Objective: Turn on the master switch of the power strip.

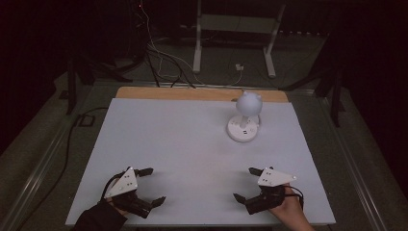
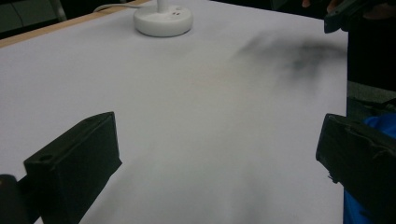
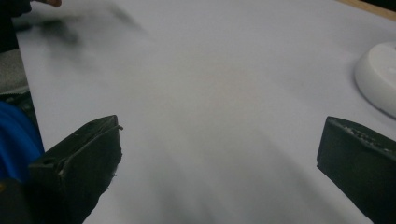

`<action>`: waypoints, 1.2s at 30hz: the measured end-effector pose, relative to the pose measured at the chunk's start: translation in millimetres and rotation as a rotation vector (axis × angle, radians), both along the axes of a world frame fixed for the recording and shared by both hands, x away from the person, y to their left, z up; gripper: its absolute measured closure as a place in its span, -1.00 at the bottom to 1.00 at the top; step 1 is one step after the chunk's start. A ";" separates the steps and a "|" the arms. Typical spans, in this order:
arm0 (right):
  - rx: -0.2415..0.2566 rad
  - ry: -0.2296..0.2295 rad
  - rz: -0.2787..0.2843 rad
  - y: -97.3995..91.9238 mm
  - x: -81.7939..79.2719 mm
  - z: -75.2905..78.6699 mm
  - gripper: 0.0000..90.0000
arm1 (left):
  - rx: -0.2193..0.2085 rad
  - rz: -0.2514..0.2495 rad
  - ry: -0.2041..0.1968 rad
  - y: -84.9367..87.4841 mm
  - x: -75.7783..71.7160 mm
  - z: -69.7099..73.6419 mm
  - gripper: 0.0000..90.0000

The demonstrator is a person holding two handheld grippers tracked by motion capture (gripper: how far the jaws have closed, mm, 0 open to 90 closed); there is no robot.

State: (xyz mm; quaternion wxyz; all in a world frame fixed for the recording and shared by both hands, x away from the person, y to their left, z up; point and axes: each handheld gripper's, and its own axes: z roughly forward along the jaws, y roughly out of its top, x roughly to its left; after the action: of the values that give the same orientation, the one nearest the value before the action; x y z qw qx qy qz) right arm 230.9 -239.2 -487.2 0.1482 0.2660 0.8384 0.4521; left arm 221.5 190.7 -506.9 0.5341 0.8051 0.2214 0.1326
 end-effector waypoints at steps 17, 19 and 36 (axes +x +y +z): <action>0.023 -0.033 -0.037 -0.5 18.7 21.5 -1.00 | -0.002 -0.003 0.002 0.1 -0.2 0.3 -1.00; 0.024 -0.035 -0.041 -0.7 19.8 22.3 -1.00 | -0.002 -0.005 0.002 -0.1 -0.4 0.3 -1.00; 0.038 -0.037 -0.081 -8.5 44.1 33.3 -1.00 | -0.002 -0.004 0.000 -0.3 -0.2 0.1 -1.00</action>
State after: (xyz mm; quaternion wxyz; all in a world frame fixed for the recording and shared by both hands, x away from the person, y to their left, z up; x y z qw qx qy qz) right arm 275.0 -247.7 -453.9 0.1767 0.2941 0.8153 0.4664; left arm 221.2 190.4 -506.8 0.5351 0.8050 0.2200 0.1312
